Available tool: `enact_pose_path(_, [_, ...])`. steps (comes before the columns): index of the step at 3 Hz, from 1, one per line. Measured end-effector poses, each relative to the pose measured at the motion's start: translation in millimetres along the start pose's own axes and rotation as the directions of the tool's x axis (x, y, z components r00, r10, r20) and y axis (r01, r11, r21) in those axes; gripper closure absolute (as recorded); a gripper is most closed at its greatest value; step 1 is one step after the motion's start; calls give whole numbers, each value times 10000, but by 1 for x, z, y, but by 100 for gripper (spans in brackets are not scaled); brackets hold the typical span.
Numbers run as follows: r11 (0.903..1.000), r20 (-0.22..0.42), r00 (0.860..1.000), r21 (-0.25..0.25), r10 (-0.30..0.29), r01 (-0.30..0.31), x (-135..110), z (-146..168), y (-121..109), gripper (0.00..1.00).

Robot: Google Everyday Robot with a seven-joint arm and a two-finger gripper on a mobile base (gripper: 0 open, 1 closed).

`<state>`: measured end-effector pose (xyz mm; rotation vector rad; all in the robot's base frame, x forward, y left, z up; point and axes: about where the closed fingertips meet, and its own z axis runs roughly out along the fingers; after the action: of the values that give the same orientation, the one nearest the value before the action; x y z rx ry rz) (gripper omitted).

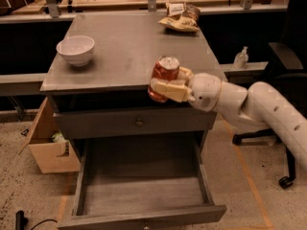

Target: Place coke can into middle drawer

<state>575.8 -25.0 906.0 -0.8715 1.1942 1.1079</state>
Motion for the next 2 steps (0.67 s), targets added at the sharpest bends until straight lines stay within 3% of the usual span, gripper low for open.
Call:
enact_pose_path(1, [9905, -139, 9944, -877, 1050, -1058, 66, 0, 56, 100])
enact_pose_path(2, [9733, -1222, 9799, -1486, 1576, -1751, 159, 0, 91, 100])
